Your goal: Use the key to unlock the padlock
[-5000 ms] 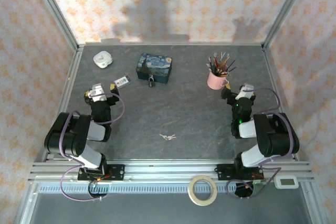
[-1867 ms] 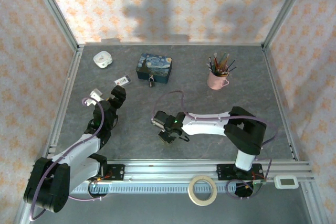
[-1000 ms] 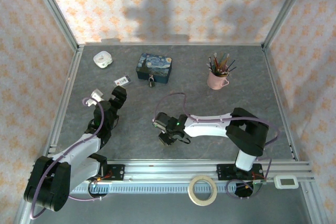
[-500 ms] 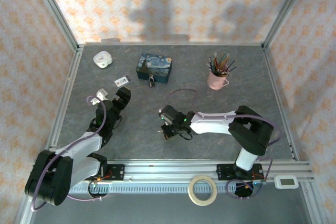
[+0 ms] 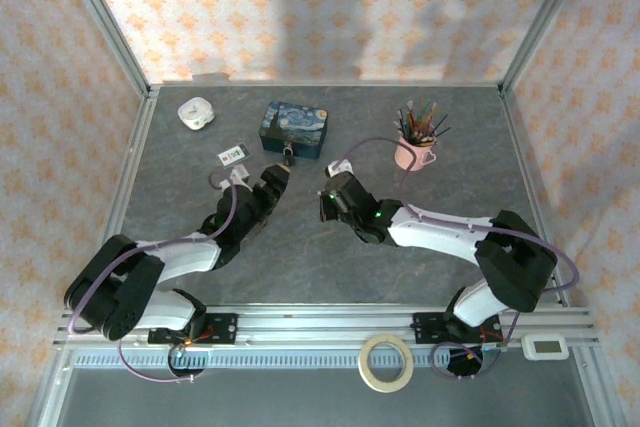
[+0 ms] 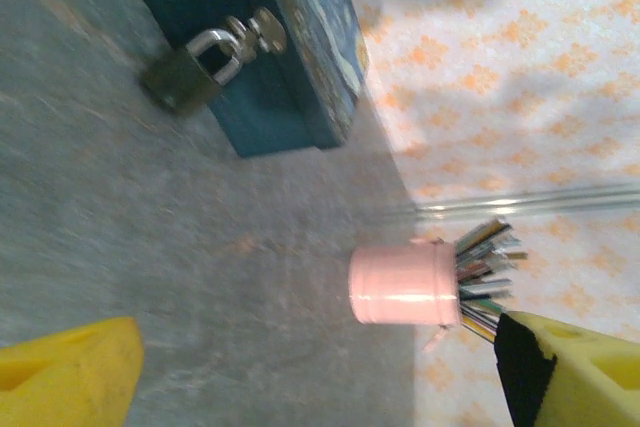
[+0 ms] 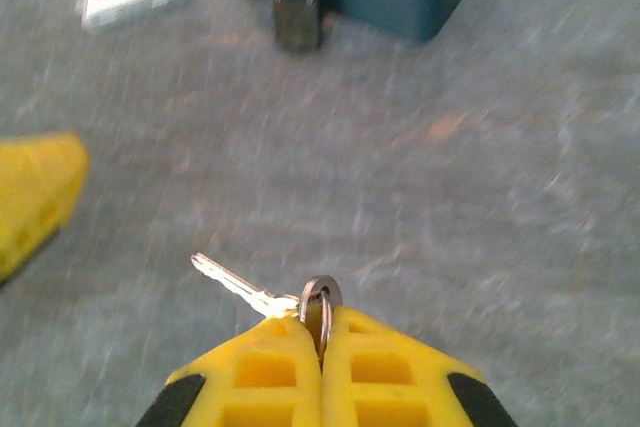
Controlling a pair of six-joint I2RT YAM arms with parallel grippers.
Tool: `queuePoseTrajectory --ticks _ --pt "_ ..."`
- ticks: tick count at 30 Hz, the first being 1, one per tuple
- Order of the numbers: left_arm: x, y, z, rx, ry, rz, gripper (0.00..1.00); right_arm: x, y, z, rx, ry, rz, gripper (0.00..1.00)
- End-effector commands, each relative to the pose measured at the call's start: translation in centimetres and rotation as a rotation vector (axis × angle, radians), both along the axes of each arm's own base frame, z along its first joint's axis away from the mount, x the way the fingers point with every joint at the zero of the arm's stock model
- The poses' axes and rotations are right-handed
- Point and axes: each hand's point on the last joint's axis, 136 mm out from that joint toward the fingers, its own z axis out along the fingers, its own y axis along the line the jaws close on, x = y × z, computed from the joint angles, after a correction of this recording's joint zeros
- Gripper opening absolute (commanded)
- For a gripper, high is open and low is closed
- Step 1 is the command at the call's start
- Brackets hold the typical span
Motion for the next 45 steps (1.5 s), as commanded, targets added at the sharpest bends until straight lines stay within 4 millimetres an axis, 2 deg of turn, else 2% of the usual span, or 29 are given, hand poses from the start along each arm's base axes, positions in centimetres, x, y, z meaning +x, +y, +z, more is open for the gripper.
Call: queuePoseTrajectory --ticks 1,4,8,10,14,18,32,38,41,42,45 --pt "1.0 -2.6 4.0 -0.167 -0.074 -0.043 0.85 2.5 -1.0 5.1 0.067 -0.23 -0.11 0.0" --pt "1.1 -3.9 4.6 -0.241 -0.077 -0.069 0.79 2.5 -0.4 5.8 0.088 -0.307 -0.058 0.0" --pt "1.2 -5.7 5.1 -0.291 -0.079 -0.101 0.71 2.6 0.6 5.3 0.054 -0.337 0.002 0.0" --pt "1.2 -6.3 5.0 -0.295 -0.073 -0.105 0.68 2.8 1.0 5.3 0.046 -0.34 0.006 0.0" --pt "1.4 -6.9 5.1 -0.311 -0.075 -0.109 0.56 2.6 1.7 5.6 0.056 -0.352 0.028 0.0" --pt "1.5 -7.0 5.0 -0.311 -0.073 -0.106 0.43 2.6 1.8 5.5 0.042 -0.357 0.028 0.0" --pt "1.9 -6.9 4.4 -0.263 -0.057 -0.092 0.2 2.3 1.8 5.8 0.012 -0.376 0.038 0.0" --pt "2.0 -6.9 4.1 -0.242 -0.052 -0.09 0.02 1.7 1.5 6.7 0.044 -0.383 0.045 0.0" --pt "2.2 -7.1 4.2 -0.222 -0.052 -0.096 0.0 1.2 1.4 7.9 0.086 -0.389 0.065 0.0" --pt "2.3 -7.2 4.3 -0.215 -0.057 -0.099 0.0 1.0 1.3 8.4 0.106 -0.39 0.074 0.02" --pt "2.6 -7.6 5.4 -0.172 -0.102 -0.13 0.0 0.5 0.8 10.3 0.205 -0.372 0.133 0.24"
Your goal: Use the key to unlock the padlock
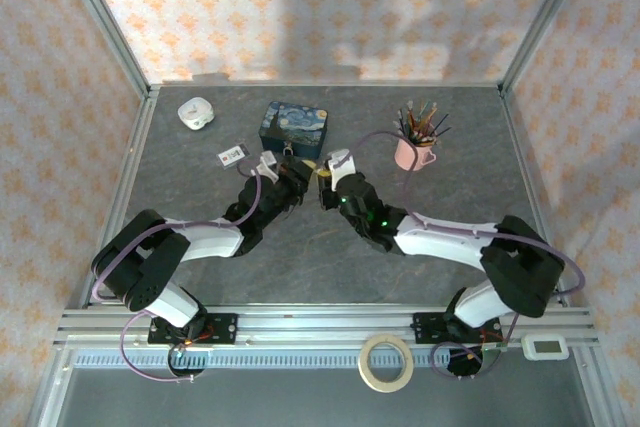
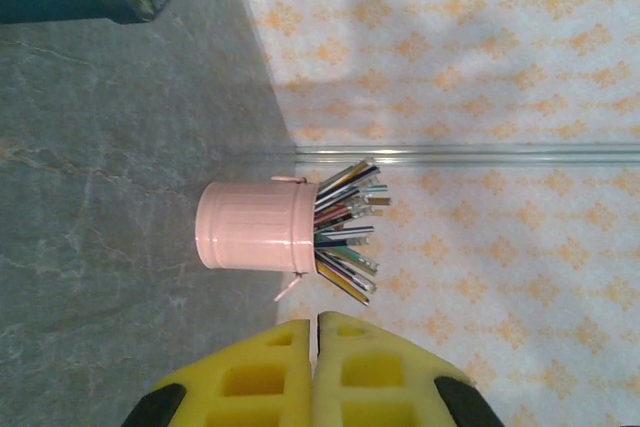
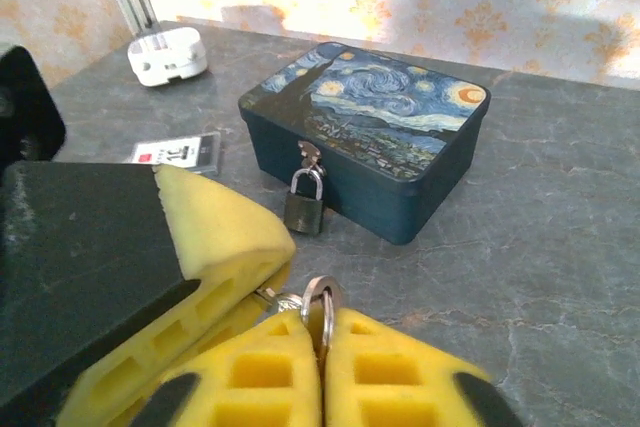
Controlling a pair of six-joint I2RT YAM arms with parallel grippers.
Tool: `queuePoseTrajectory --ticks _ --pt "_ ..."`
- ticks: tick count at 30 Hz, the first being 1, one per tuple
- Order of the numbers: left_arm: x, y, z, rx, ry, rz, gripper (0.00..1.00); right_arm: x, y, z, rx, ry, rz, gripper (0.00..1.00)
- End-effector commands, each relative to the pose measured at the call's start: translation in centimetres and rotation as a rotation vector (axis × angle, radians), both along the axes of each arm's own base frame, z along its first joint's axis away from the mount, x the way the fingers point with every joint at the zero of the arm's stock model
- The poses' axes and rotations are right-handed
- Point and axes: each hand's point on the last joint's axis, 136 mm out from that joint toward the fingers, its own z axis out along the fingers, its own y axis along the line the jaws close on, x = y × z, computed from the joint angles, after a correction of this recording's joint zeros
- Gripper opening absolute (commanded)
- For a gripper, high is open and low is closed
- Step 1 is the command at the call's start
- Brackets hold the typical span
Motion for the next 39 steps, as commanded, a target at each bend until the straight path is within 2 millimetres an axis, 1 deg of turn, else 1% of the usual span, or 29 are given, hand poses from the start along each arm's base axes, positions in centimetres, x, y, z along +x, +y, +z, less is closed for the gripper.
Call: queuePoseTrajectory --ticks 1,2,5,8,10,14,17,21,24,29,31,34,38,39 --pt "0.8 -0.5 1.1 0.086 -0.064 -0.025 0.0 -1.2 0.2 4.4 0.158 -0.01 0.128 0.3" --pt "0.9 -0.9 1.8 0.114 -0.098 -0.046 0.0 -1.4 0.0 5.0 0.184 0.008 0.171 0.34" --pt "0.8 -1.9 3.4 0.198 -0.184 -0.112 0.0 -1.5 -0.3 6.1 0.234 0.071 0.266 0.4" --pt "0.4 -2.4 4.6 0.269 -0.262 -0.162 0.0 -1.7 -0.7 6.6 0.259 0.115 0.353 0.44" --pt "-0.1 -2.5 5.6 0.296 -0.327 -0.19 0.0 -1.8 -0.9 6.7 0.284 0.149 0.413 0.44" --pt "-1.2 -2.4 7.0 0.321 -0.415 -0.237 0.0 -1.7 -1.7 6.5 0.343 0.193 0.472 0.41" --pt "-2.0 -2.0 7.9 0.291 -0.473 -0.25 0.0 -2.3 -1.8 6.9 0.407 0.205 0.534 0.39" --pt "-2.9 -2.2 8.7 0.247 -0.533 -0.28 0.0 -3.4 -0.9 6.9 0.452 0.256 0.632 0.36" --pt "-3.5 -2.6 9.5 0.221 -0.574 -0.312 0.0 -3.7 -0.4 6.6 0.479 0.286 0.674 0.35" --pt "-3.7 -2.8 9.9 0.211 -0.593 -0.325 0.0 -3.6 0.1 6.0 0.493 0.314 0.692 0.27" --pt "-3.7 -2.8 10.0 0.209 -0.598 -0.321 0.0 -3.5 0.1 5.8 0.496 0.319 0.69 0.21" --pt "-3.8 -2.7 10.0 0.206 -0.599 -0.323 0.0 -3.4 0.0 6.1 0.5 0.306 0.681 0.14" --pt "-3.9 -2.8 9.8 0.204 -0.593 -0.33 0.0 -2.9 -0.2 6.5 0.493 0.276 0.654 0.16" --pt "-3.9 -2.7 9.7 0.203 -0.59 -0.33 0.0 -2.9 -0.3 6.7 0.492 0.269 0.653 0.15"
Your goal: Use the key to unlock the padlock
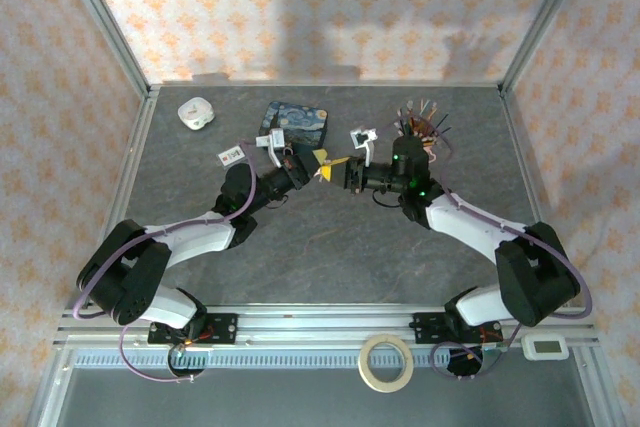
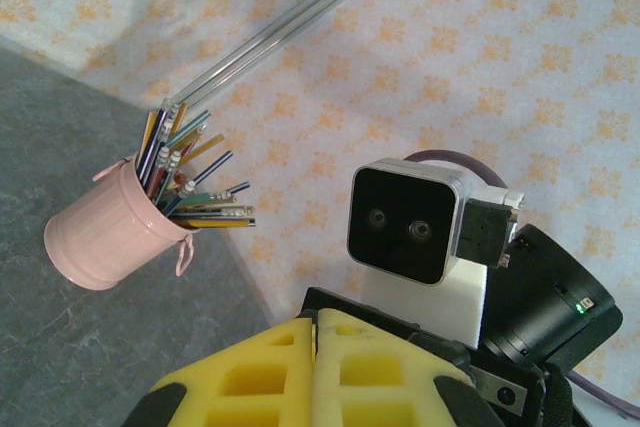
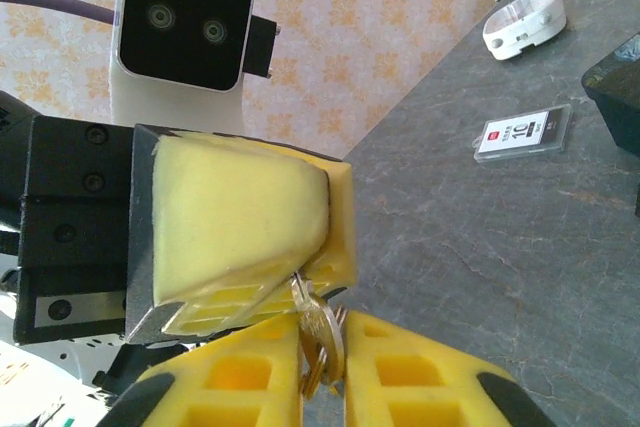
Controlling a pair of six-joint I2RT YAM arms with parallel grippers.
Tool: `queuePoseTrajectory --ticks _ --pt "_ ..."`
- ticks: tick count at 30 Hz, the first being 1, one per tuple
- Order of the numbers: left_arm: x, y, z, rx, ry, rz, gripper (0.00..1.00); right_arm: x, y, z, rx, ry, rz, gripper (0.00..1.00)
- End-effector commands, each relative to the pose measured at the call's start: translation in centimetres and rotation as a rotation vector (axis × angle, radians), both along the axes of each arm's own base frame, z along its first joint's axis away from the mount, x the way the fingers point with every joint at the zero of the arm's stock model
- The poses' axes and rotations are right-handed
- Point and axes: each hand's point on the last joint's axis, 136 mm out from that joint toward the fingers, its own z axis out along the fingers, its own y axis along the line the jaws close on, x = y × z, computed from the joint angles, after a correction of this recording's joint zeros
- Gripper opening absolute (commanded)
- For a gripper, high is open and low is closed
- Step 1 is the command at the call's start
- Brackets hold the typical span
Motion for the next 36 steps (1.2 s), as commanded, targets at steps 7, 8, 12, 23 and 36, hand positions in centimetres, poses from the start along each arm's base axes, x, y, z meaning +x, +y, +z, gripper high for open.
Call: queuePoseTrajectory --ticks 7,8,12,23,36 --pt "-0.7 0.3 1.0 -0.028 -0.04 -0.008 0.0 0.7 -0.5 0.8 -0.014 -0.068 -0.054 0.0" --pt "-0.6 0.4 1.0 -0.03 -0.034 0.001 0.02 0.9 -0.7 0.7 -0.031 -0.077 -0.072 0.0" --pt "0.2 1.6 0.8 -0.039 0.034 0.083 0.86 2.1 -2.0 0.1 -0.136 -0.139 -0.188 0.0" --pt "2.2 3.4 -2.9 -0.024 0.352 0.226 0.84 3.9 -3.0 -1.7 -0.597 -0.582 -0.498 0.0" --pt "2.8 3.0 -5.8 -0.142 0.469 0.217 0.57 4.1 -1.9 -3.3 -0.805 -0.863 -0.593 0.0"
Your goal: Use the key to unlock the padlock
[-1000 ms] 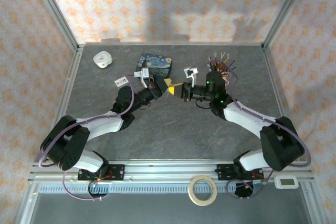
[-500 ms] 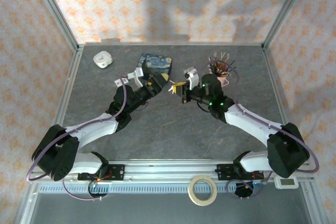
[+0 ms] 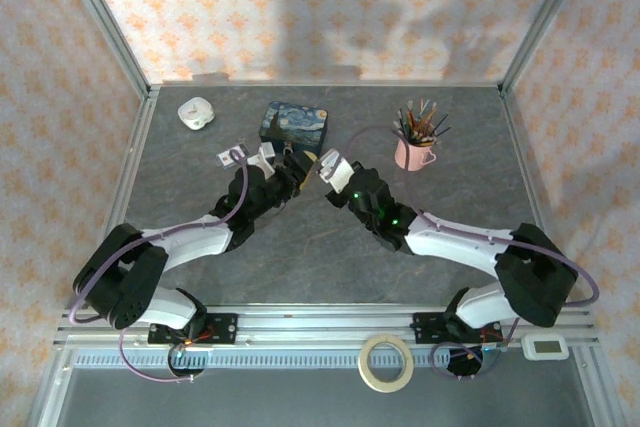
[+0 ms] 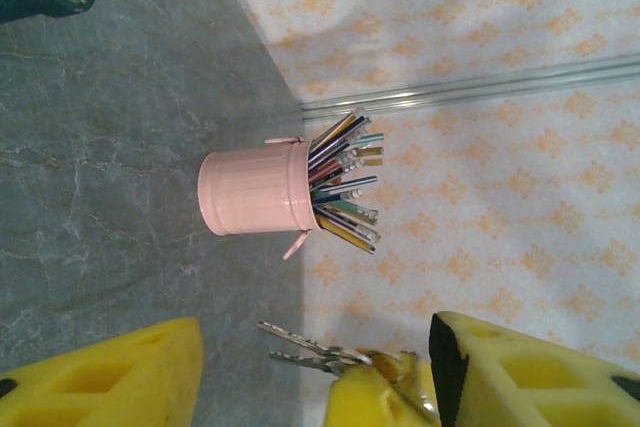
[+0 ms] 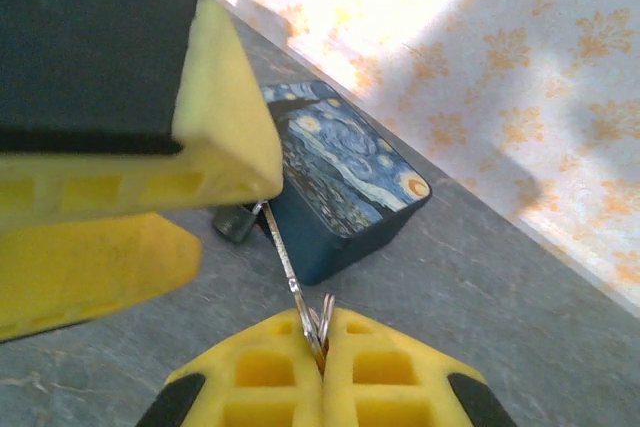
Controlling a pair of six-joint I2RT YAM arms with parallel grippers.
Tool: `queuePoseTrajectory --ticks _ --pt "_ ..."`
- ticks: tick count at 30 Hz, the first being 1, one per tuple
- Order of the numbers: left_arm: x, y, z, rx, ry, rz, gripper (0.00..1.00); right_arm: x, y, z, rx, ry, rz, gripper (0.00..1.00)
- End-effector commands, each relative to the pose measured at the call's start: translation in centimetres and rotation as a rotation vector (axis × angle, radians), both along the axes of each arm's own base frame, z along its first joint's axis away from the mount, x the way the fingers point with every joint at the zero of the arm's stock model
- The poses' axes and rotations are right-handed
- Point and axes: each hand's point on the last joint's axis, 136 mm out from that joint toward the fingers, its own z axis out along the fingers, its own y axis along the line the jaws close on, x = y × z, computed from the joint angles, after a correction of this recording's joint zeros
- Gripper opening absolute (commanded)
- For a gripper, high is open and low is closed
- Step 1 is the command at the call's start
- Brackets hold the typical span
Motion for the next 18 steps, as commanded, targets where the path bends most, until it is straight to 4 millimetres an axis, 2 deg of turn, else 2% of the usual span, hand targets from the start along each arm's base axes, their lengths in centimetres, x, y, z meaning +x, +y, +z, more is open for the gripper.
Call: queuePoseTrajectory --ticks 1,4,9,14,18 --pt "0.8 -0.1 1.8 -0.053 -0.039 0.012 0.57 0.5 -0.6 0.6 -0.042 -0.097 -0.043 0.0" --pt "1.1 -0.5 2.2 -0.083 -0.046 0.005 0.58 0.2 -0.1 0.3 -0.055 -0.099 -0.015 0.0" --pt "1.8 -1.0 1.7 -0.11 -0.034 0.004 0.56 -0.3 0.6 0.6 -0.035 -0.108 0.033 0.0" --pt "2.1 -2.2 2.1 -0.144 -0.043 -0.046 0.36 -0.3 0.9 0.0 -0.047 -0.103 0.044 0.0" --pt "2.1 -2.5 2.2 -0.146 -0.047 -0.063 0.25 -0.2 1.1 -0.3 -0.059 -0.101 0.047 0.0"
